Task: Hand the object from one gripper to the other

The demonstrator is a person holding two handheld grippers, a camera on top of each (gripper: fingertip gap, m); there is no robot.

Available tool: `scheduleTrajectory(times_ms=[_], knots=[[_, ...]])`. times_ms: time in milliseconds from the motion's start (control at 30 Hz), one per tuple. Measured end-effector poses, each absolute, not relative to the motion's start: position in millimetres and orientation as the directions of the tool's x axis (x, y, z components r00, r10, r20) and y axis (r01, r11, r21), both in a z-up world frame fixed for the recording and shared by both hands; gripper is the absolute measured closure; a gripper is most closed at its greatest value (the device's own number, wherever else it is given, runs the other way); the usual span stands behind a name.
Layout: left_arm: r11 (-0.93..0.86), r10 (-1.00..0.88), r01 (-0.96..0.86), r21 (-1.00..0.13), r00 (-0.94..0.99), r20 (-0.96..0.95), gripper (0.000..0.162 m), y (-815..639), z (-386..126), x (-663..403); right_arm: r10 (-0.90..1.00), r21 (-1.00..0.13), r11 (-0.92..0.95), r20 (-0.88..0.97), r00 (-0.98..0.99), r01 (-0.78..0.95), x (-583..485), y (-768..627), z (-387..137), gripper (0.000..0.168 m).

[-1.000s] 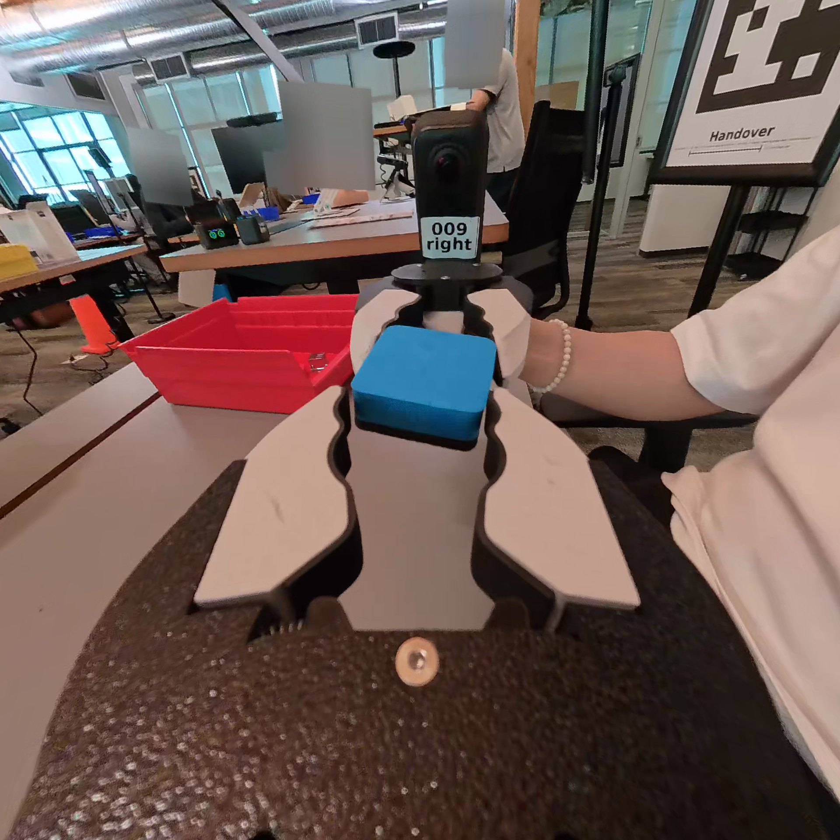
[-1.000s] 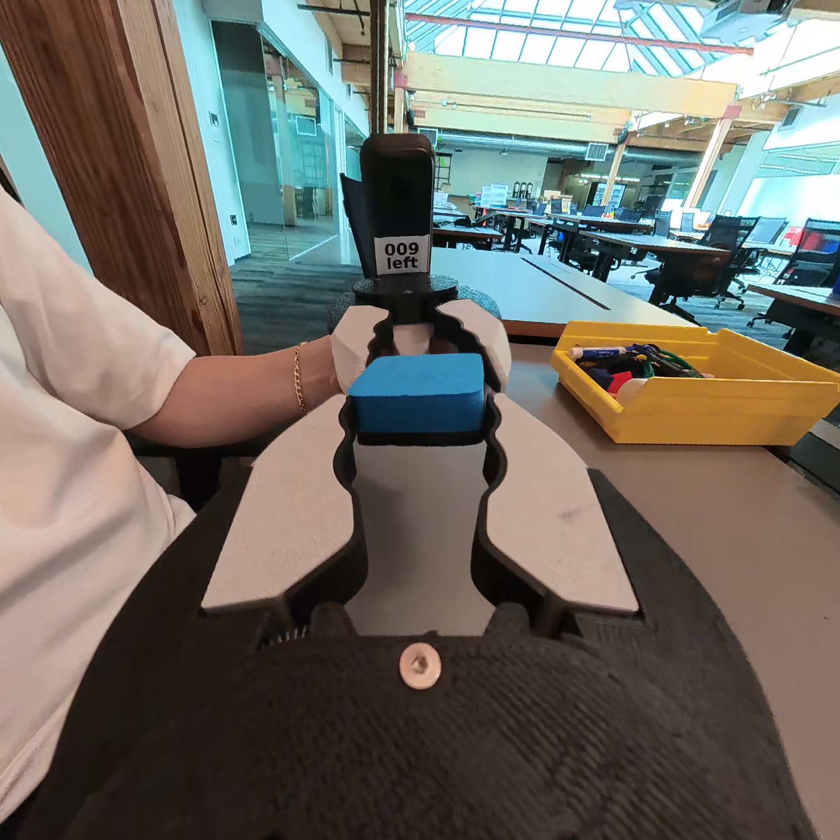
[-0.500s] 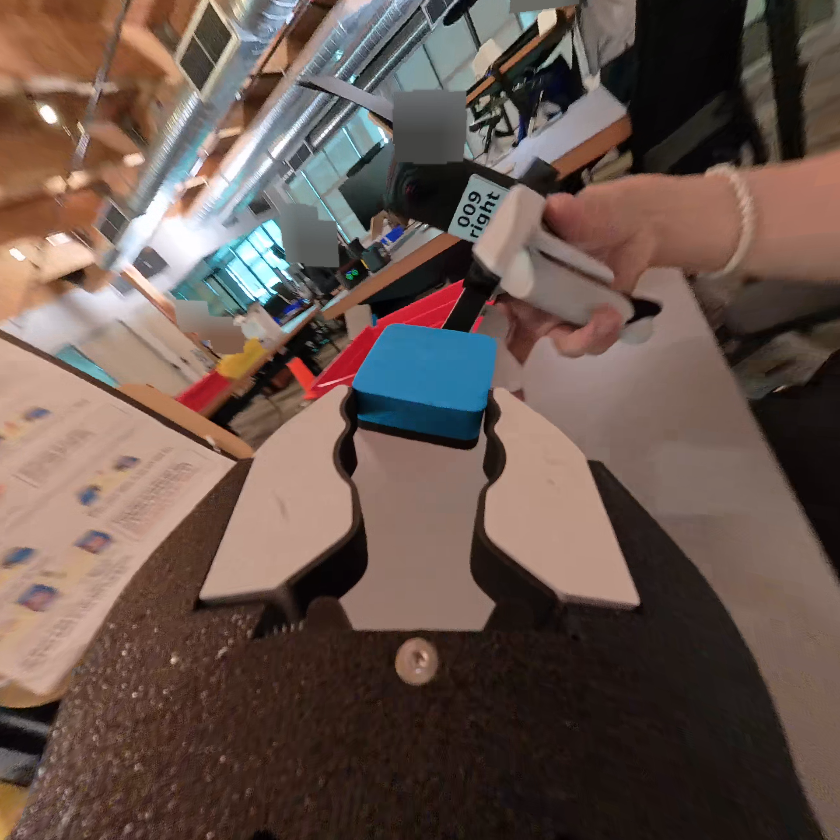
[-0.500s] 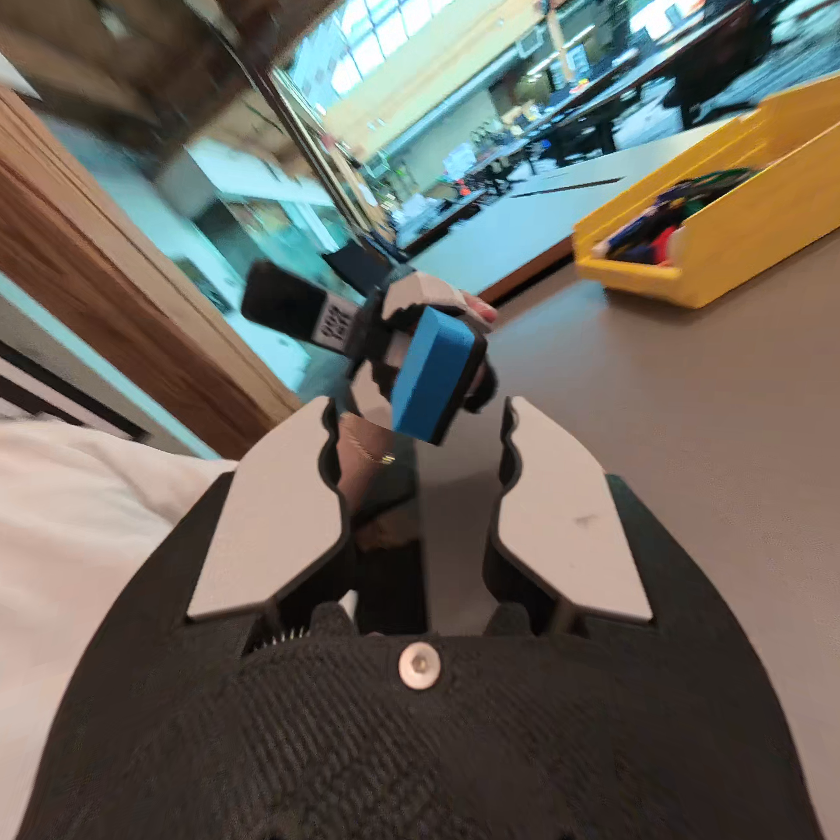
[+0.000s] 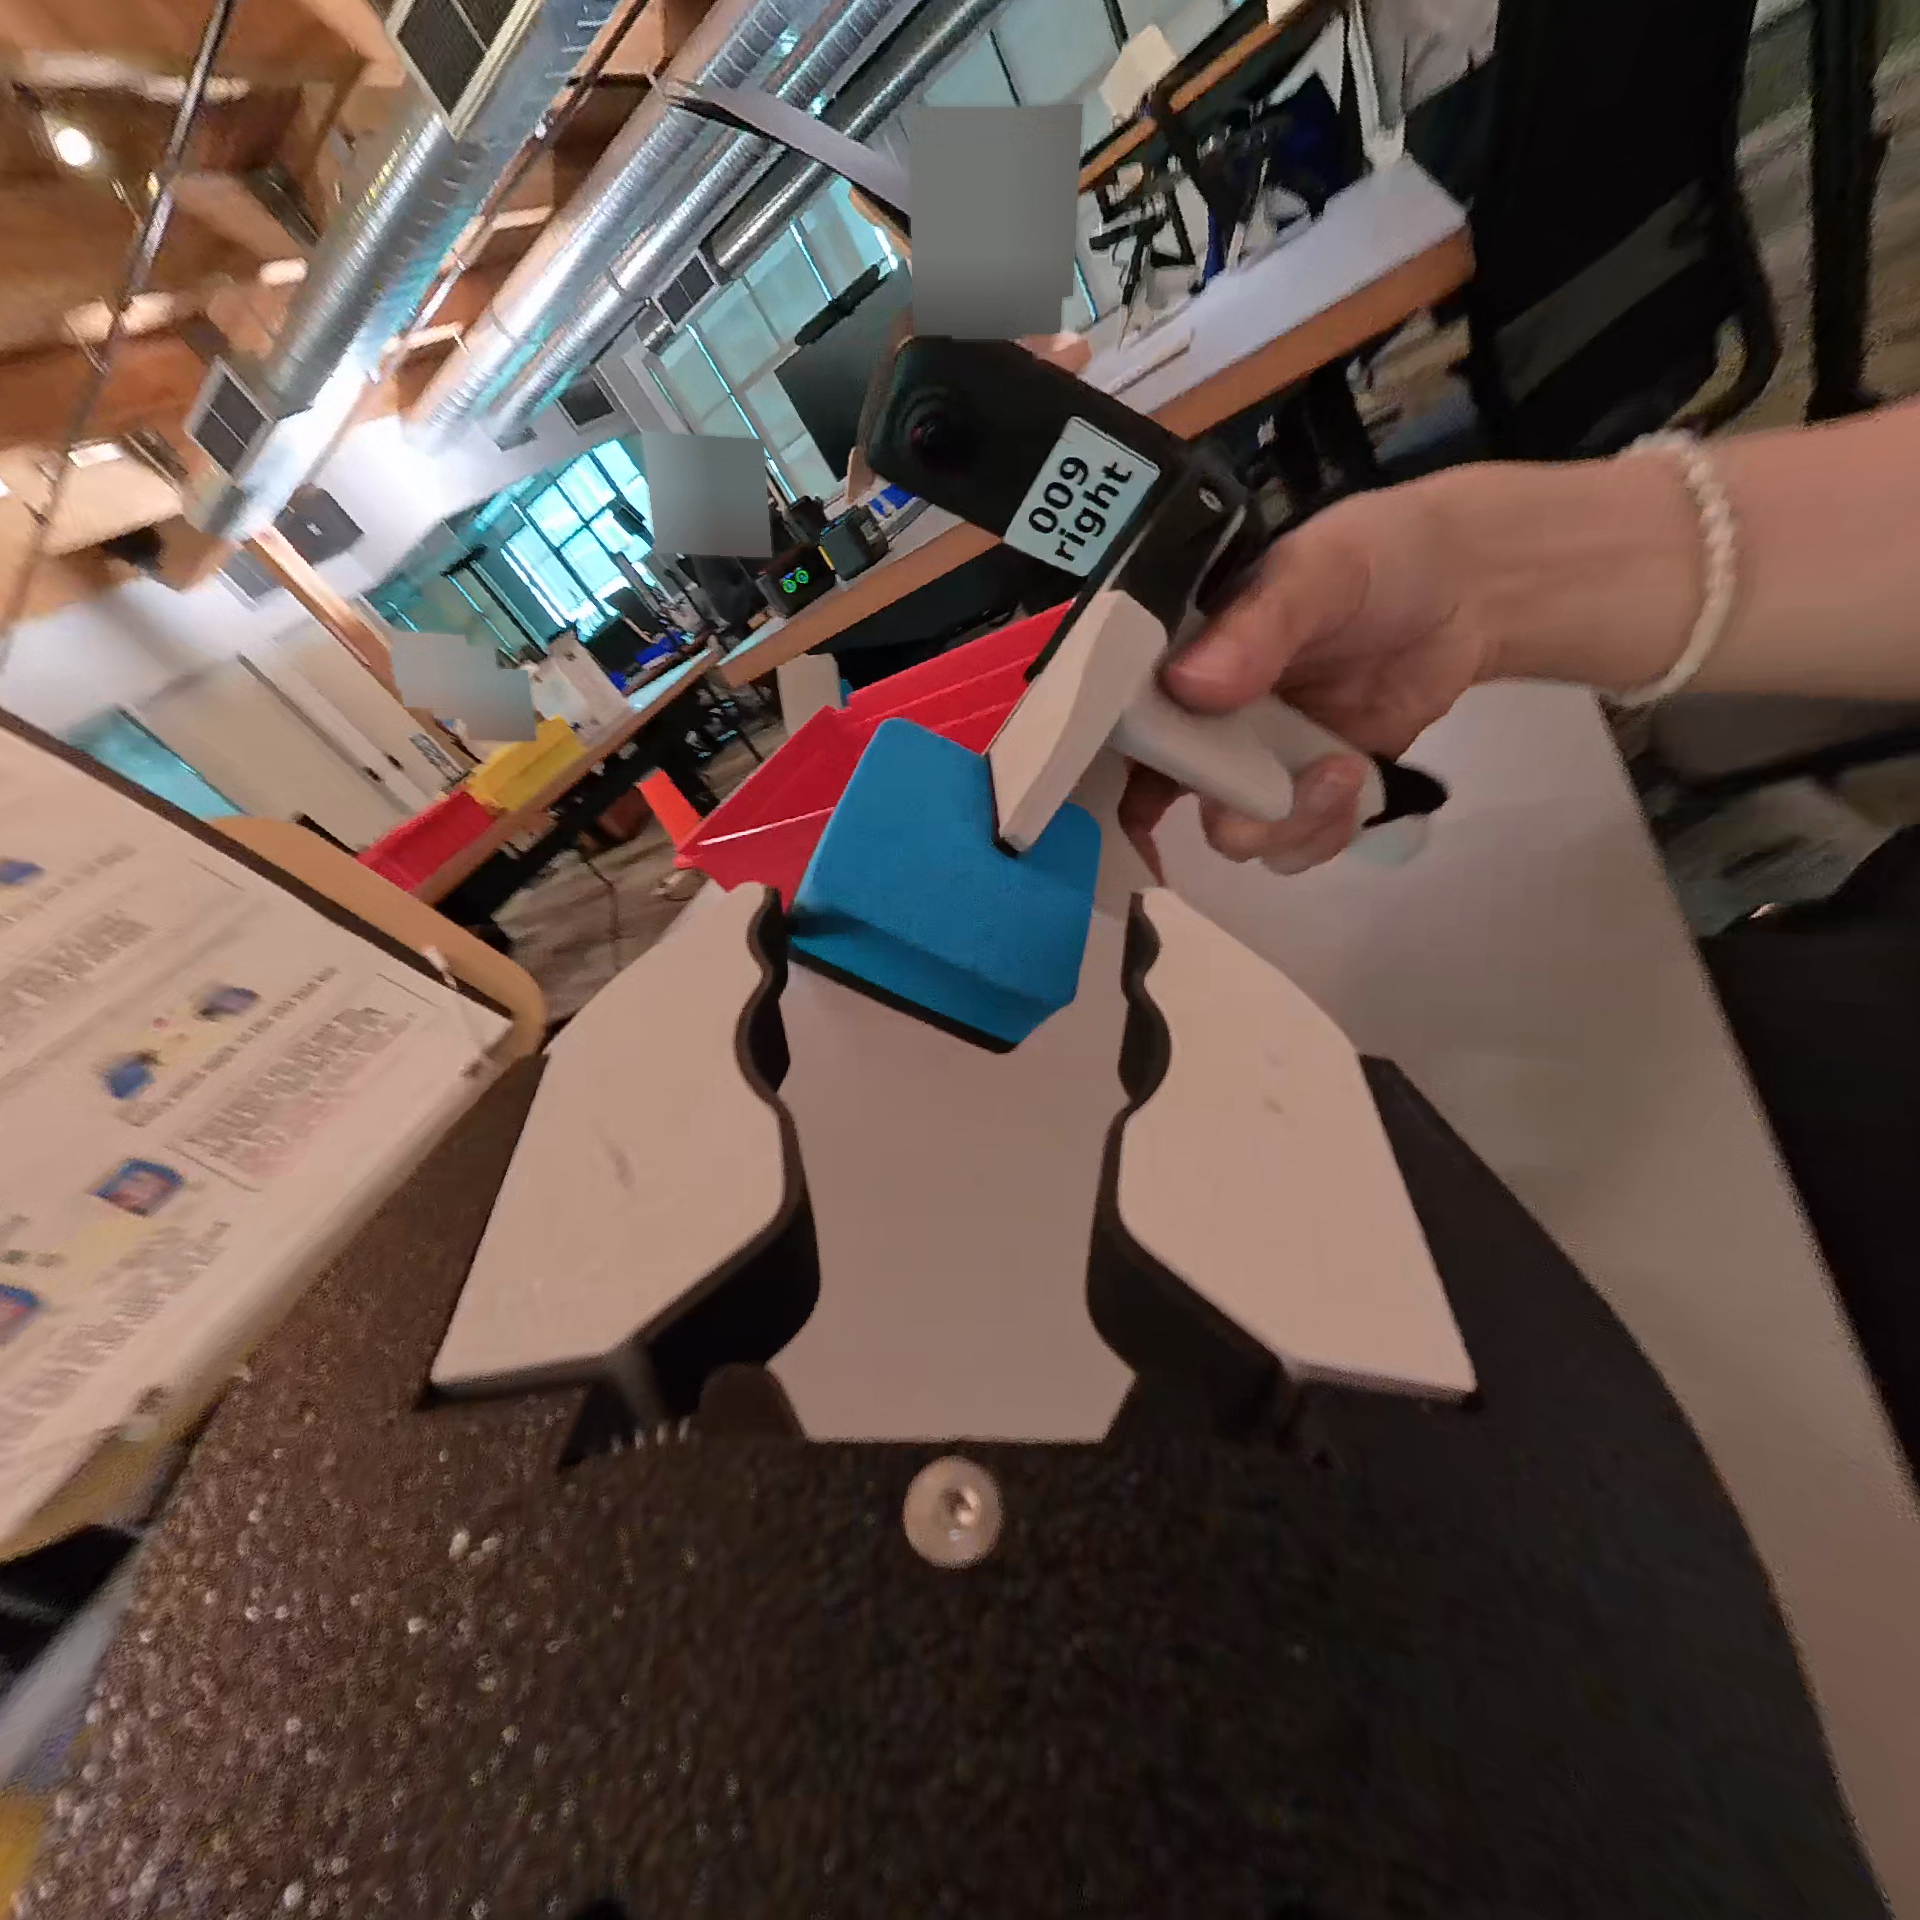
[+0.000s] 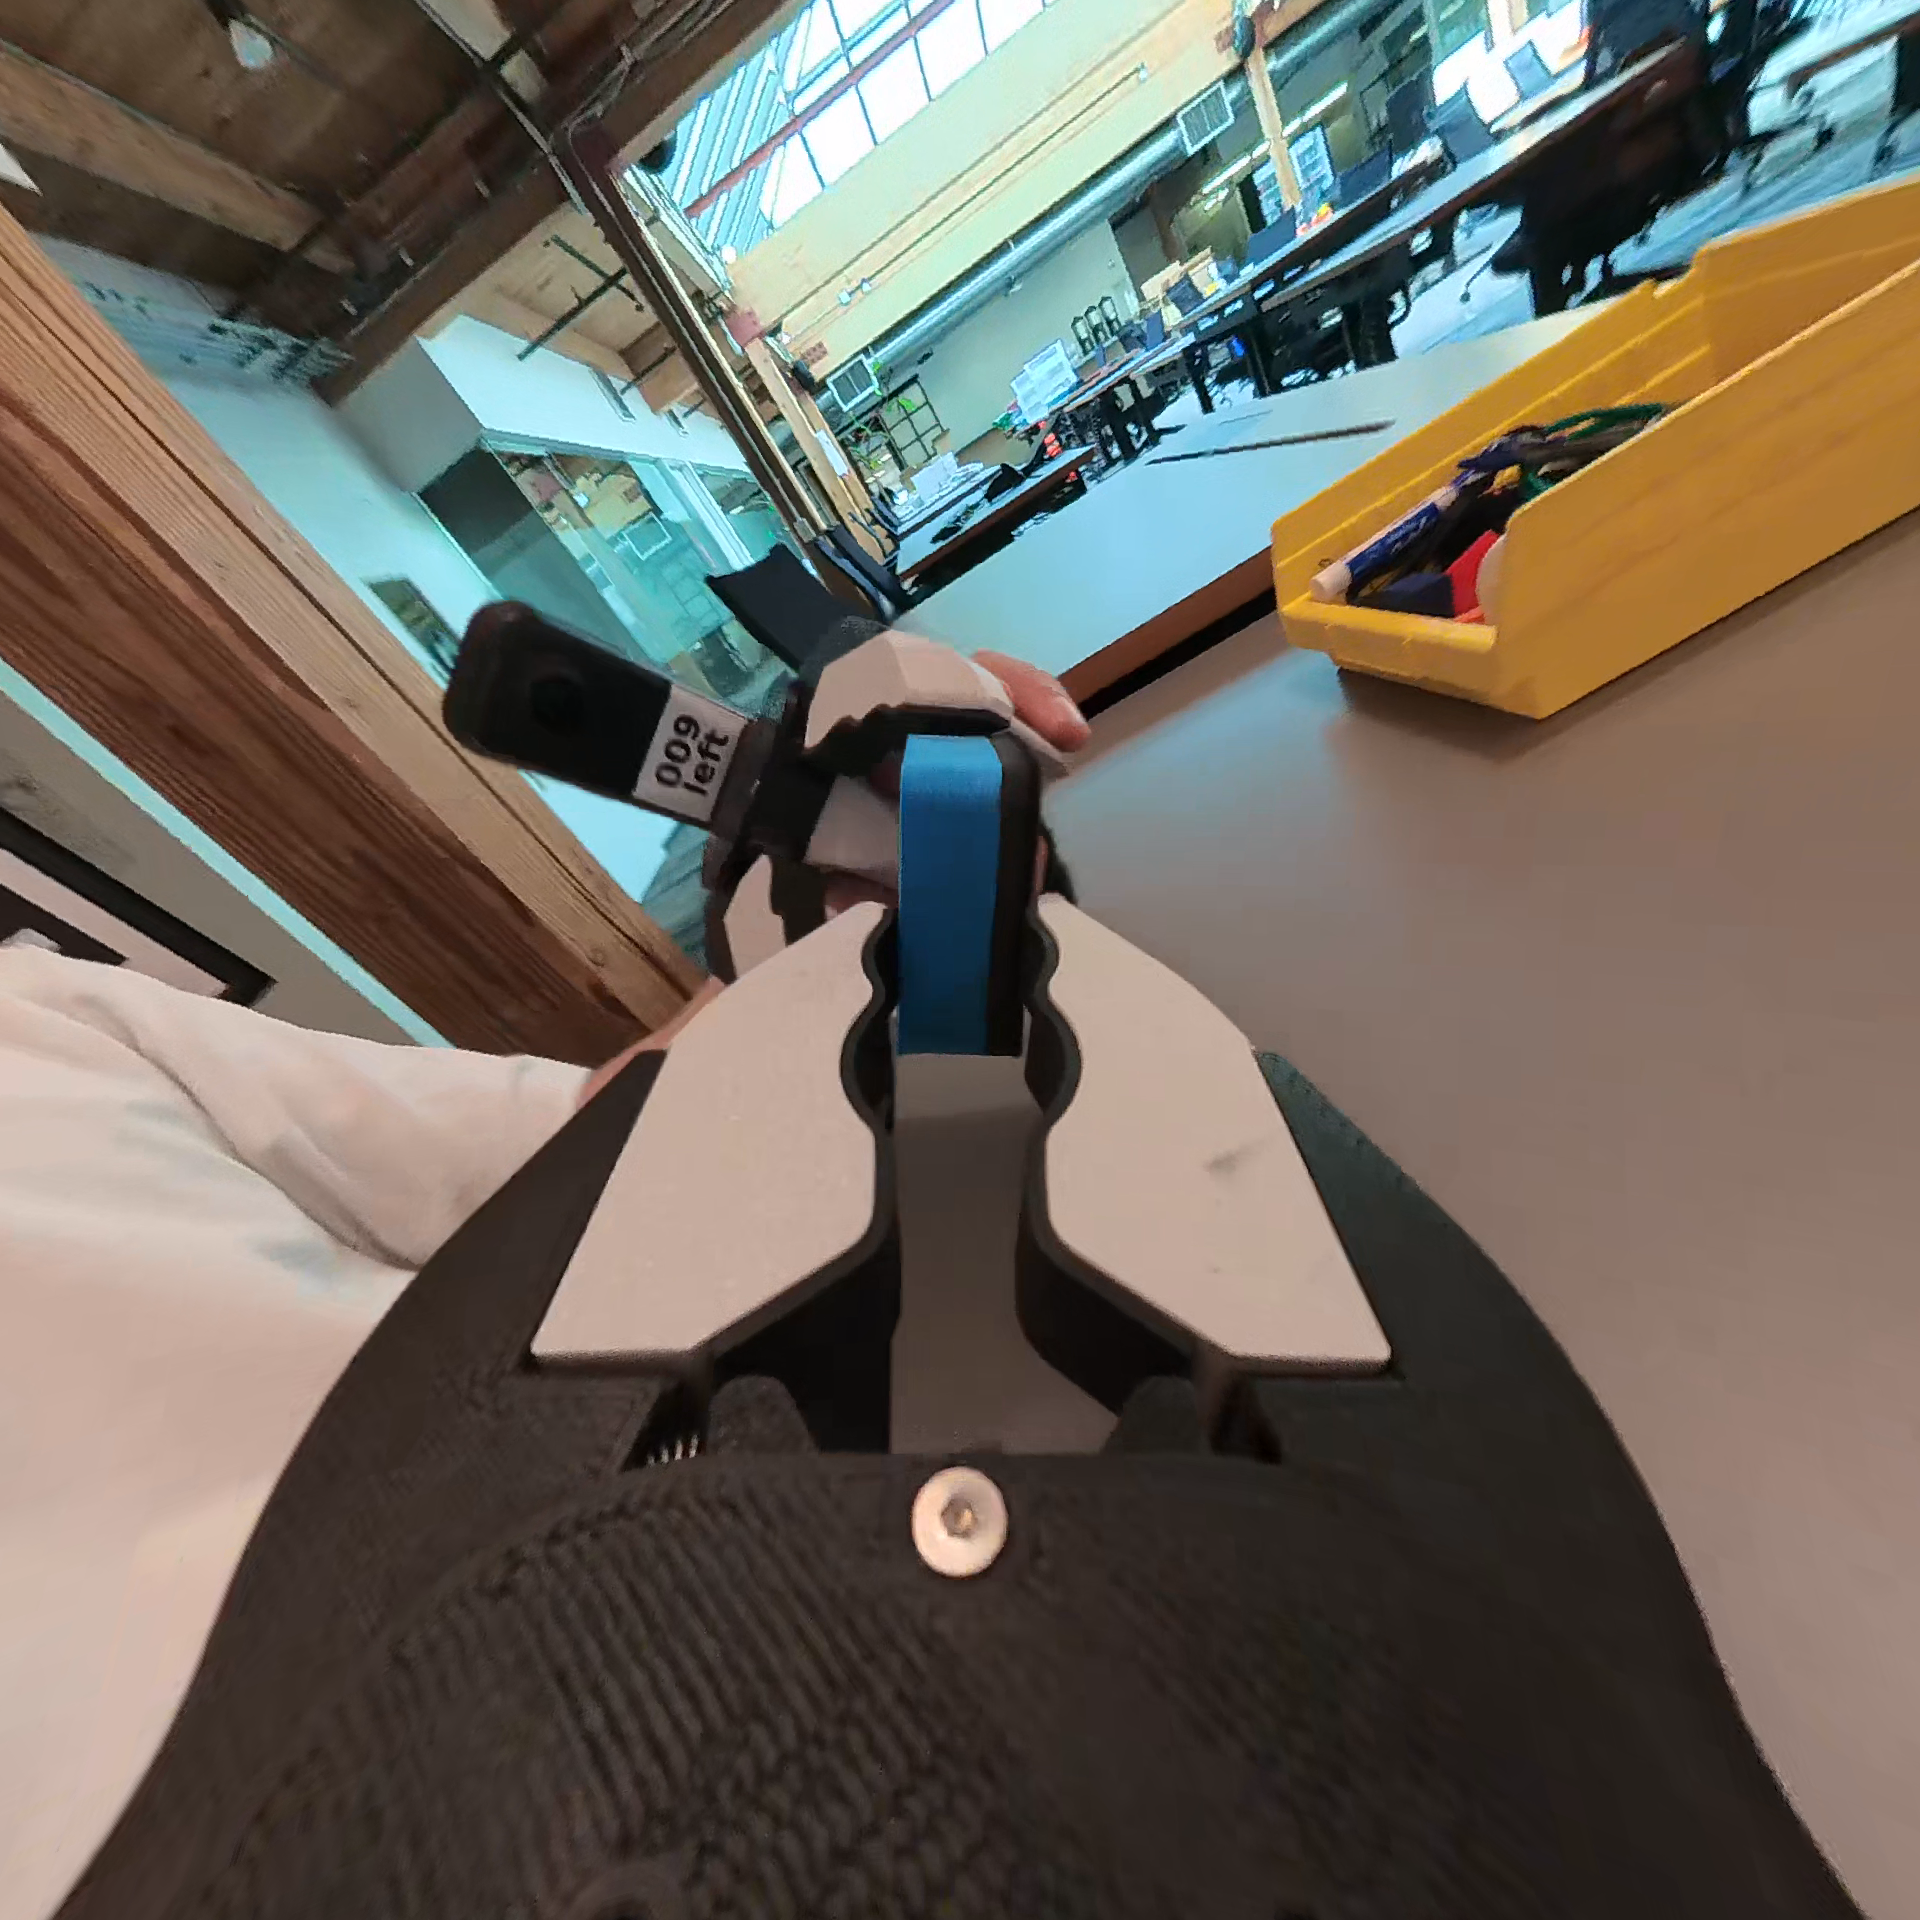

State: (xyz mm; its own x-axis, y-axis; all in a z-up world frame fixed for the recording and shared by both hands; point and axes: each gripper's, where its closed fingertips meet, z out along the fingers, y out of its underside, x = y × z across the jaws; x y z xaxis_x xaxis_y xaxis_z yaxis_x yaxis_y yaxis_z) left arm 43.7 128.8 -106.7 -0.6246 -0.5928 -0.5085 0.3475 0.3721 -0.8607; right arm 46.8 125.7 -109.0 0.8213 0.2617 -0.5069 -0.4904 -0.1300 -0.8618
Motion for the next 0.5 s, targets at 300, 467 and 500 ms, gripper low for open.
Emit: scheduleTrajectory(times_ms=[300,467,500], knots=[[-0.047,-0.503,0.058,-0.997,-0.864,-0.027,0.126,131,-91,27,0.306,-0.995,-0.031,-0.102,0.947,-0.097,31,117,-96,0.147],[-0.126,-0.438,0.005,-0.992,-0.898,0.051,0.135,129,-88,23,0.296,-0.999,-0.025,-0.051,0.954,-0.045,27,121,-98,0.147],[-0.113,-0.432,0.002,-0.994,-0.901,0.047,0.139,128,-91,22,0.305,-0.999,-0.023,-0.052,0.951,-0.047,25,122,-98,0.147]])
